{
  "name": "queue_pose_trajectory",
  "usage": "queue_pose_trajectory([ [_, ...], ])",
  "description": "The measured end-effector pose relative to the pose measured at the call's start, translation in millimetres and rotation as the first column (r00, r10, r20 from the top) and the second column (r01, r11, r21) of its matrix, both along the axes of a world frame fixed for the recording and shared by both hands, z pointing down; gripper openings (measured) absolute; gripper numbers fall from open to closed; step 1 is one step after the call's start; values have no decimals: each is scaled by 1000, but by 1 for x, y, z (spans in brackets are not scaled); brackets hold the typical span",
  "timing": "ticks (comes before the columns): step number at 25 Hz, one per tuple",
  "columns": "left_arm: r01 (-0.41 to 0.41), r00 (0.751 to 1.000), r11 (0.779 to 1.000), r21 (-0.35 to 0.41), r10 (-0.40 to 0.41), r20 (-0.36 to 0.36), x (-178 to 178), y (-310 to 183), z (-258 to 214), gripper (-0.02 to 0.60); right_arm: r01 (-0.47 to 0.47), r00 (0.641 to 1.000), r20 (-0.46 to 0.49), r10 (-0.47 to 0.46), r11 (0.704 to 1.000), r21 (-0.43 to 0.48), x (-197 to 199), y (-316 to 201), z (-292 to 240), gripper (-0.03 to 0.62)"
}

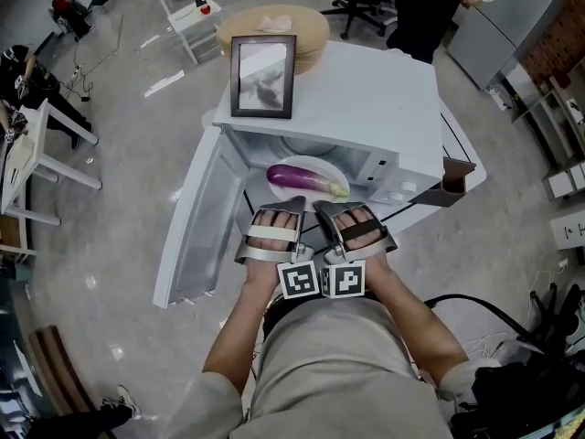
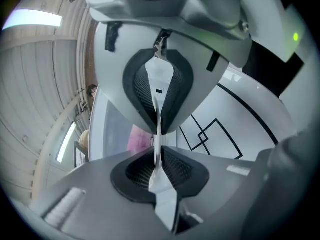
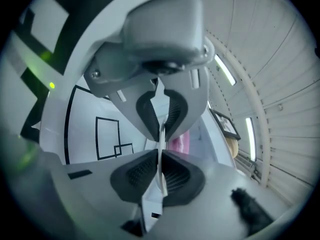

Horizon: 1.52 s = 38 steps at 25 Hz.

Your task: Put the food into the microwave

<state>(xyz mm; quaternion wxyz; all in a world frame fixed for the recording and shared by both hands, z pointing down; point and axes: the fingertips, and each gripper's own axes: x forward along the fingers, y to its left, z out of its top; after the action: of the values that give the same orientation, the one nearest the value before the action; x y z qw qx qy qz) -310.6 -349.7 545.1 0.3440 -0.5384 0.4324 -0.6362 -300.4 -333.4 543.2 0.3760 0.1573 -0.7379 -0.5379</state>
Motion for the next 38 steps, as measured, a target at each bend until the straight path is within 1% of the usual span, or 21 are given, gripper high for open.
queue_pose_trajectory([
  [2, 25, 999, 1000, 12, -25, -46, -7, 5, 0, 54, -6, 1000, -5, 6, 1000, -18, 0, -2, 1, 34],
  [4, 74, 990, 996, 39, -69, -127, -16, 10, -6, 52, -18, 1000, 2, 18, 999, -45, -1, -5, 1, 34],
  [5, 108, 980, 993, 52, -97, -174, -22, 12, -10, 54, -26, 1000, 9, 26, 998, -59, -2, -6, 1, 34],
  [6, 143, 967, 988, 65, -126, -219, -28, 15, -15, 47, -35, 999, 14, 36, 997, -69, -3, -9, 1, 34],
  [7, 178, 952, 981, 71, -154, -267, -34, 19, -18, 16, -46, 999, 13, 47, 996, -74, -4, -11, 2, 34],
  [8, 211, 931, 975, 67, -179, -319, -39, 22, -18, 9, -57, 998, 8, 58, 996, -74, -5, -14, 4, 34],
  [9, 239, 903, 969, 53, -203, -378, -43, 26, -17, 9, -69, 998, 0, 69, 995, -72, -6, -18, 6, 34],
  [12, 294, 798, 956, 5, -243, -551, -50, 38, -9, 8, -108, 994, -17, 107, 991, -81, -8, -26, 13, 34],
  [15, 314, 687, 949, -29, -248, -683, -51, 47, -2, 8, -142, 990, -31, 140, 985, -100, -15, -34, 15, 34],
  [16, 322, 641, 946, -45, -253, -725, -52, 49, 1, 8, -153, 988, -36, 150, 983, -106, -17, -36, 16, 34],
  [18, 340, 535, 936, -94, -274, -799, -54, 53, 9, 8, -176, 984, -47, 171, 977, -117, -21, -43, 17, 34],
  [19, 349, 486, 930, -117, -286, -826, -57, 54, 12, 8, -186, 982, -53, 181, 975, -122, -23, -46, 18, 34],
  [20, 355, 447, 925, -134, -294, -845, -60, 55, 15, 8, -196, 980, -59, 190, 972, -127, -25, -49, 19, 34],
  [21, 358, 423, 923, -143, -297, -856, -62, 56, 16, 8, -203, 978, -67, 196, 970, -132, -27, -52, 20, 34],
  [22, 359, 412, 922, -146, -297, -861, -63, 57, 17, 8, -208, 977, -76, 199, 969, -135, -29, -55, 23, 34],
  [25, 357, 413, 924, -141, -291, -863, -65, 60, 17, 8, -220, 972, -111, 206, 966, -136, -35, -62, 32, 35],
  [27, 362, 407, 921, -140, -292, -866, -68, 60, 19, 8, -223, 970, -133, 205, 964, -142, -38, -66, 39, 34],
  [31, 386, 376, 910, -148, -302, -876, -77, 61, 24, 8, -223, 967, -159, 199, 963, -152, -45, -75, 49, 34],
  [34, 387, 352, 908, -162, -307, -884, -75, 65, 26, 8, -238, 963, -167, 213, 960, -149, -48, -86, 53, 31],
  [38, 382, 342, 906, -184, -323, -882, -69, 68, 31, 8, -253, 959, -169, 229, 957, -141, -57, -105, 57, 29],
])
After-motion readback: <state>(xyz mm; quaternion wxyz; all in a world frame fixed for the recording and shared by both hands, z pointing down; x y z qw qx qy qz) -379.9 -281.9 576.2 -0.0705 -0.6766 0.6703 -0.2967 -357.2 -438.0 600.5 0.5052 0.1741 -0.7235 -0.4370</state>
